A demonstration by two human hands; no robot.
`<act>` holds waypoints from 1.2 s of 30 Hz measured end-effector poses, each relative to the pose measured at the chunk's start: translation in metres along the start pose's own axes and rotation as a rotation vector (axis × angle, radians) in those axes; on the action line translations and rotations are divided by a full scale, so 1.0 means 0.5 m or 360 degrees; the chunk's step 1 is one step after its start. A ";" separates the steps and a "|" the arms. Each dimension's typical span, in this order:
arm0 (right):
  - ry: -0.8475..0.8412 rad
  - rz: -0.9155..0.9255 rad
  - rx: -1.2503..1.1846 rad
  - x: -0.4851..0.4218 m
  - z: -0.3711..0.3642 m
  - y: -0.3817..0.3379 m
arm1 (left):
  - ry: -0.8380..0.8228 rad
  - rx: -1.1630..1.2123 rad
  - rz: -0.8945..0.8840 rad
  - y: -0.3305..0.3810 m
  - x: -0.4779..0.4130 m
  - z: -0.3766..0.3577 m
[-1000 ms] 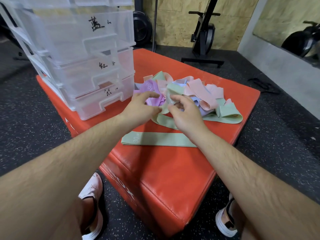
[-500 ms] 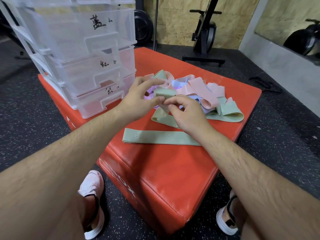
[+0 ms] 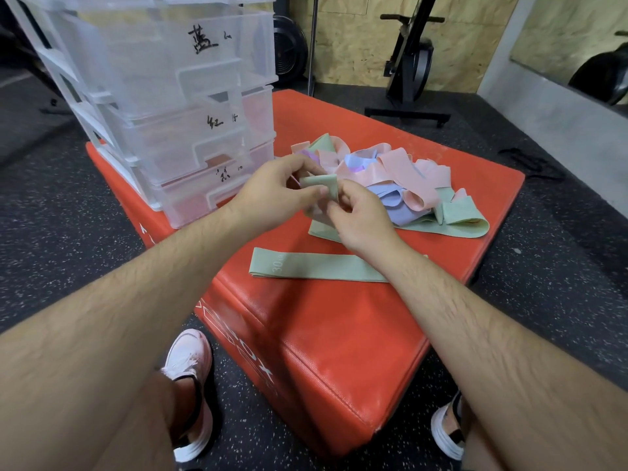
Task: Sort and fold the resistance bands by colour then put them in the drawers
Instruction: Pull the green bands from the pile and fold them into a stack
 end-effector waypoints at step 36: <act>-0.0221 -0.0470 0.0104 0.024 0.229 0.131 | 0.0309 0.0736 0.0982 -0.157 0.051 0.079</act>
Point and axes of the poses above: each hand's wrist, its own x-axis away from the middle knuckle, its own z-axis out of the back of the hand, y = z × x, the point moved 7 cm from there along -x, towards the middle knuckle
